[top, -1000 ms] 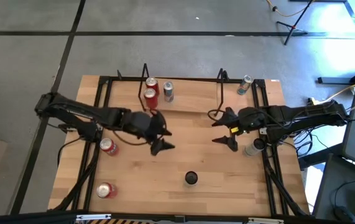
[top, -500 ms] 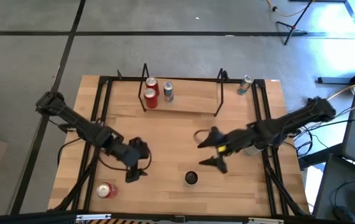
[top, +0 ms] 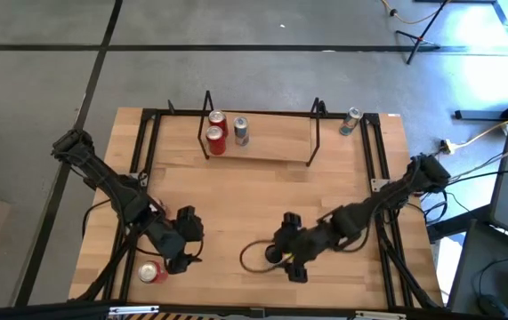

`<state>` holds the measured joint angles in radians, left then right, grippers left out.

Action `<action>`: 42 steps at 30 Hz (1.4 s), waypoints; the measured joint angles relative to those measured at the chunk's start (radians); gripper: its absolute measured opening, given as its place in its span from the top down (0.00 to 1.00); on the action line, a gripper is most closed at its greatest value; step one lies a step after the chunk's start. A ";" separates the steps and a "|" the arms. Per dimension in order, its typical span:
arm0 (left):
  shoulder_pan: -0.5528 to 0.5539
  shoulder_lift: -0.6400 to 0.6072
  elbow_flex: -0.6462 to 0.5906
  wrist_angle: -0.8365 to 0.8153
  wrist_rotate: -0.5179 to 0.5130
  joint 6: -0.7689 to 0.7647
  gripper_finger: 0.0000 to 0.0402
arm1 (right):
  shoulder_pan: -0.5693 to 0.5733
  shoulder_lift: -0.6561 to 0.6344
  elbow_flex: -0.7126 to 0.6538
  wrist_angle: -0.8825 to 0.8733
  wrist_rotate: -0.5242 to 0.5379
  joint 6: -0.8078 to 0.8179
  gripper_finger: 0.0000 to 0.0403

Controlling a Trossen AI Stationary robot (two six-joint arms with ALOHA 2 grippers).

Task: Place canned beverage on shelf
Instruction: Put the left blue white soda can on the shelf

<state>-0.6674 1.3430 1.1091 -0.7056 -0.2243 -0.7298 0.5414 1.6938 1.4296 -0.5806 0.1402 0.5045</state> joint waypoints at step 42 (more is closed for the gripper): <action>0.003 -0.226 0.000 -0.047 -0.298 -0.151 0.14 | -0.584 -0.149 0.163 -0.366 0.104 -0.124 0.46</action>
<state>-0.6640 1.1172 1.1091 -0.7525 -0.5226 -0.8810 -0.0426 1.5449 1.5923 -0.9461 0.2440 0.3810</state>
